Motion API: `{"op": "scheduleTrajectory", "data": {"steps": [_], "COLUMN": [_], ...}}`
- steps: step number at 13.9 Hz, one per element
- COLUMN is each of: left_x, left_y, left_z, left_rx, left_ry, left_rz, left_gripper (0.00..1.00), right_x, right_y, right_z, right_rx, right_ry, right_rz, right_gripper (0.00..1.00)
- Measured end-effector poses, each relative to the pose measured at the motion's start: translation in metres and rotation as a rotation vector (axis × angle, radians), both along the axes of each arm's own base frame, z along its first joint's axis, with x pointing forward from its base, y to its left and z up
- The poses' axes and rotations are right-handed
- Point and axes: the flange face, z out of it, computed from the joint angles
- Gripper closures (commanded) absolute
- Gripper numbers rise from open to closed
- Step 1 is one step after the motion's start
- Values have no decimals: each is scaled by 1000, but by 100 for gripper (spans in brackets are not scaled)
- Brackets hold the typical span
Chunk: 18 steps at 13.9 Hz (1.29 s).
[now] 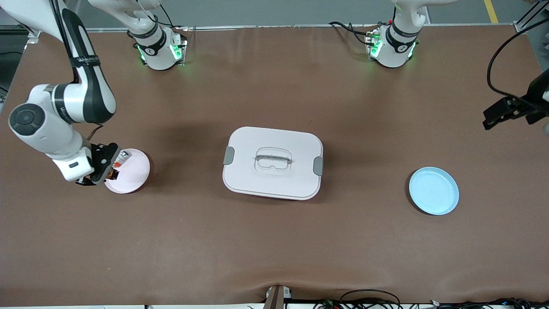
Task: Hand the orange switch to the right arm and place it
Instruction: 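Carry the switch to the pink plate while the left gripper withdraws, then lower the switch onto the pink plate and open the right gripper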
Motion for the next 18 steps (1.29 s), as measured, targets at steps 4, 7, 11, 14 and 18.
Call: {"op": "scheduleTrajectory", "data": {"steps": [4,7,11,14,18], "left_x": [-22,-23,-23,-23,-24], "left_y": [1,-1,-3,-4,-3], "left_z": [4,1,-1,-1,1], "left_rx": [1,1,1,1,-2], "left_ry": [8,14,20,19,12], "left_rz": [-11,-15,-19,-22,-19], "left_gripper": [0,0,0,0,0], "right_x": [-3,-3,-19,-40,-43], "right_y": [-9,-21,-17,-10,-9], "right_z": [-47,-77,-111,-132,-135], "right_rx": [8,9,21,34,35], "right_ry": [-5,3,6,7,12], "right_rz": [36,66,87,100,100], "right_gripper": [100,100,100,100,100]}}
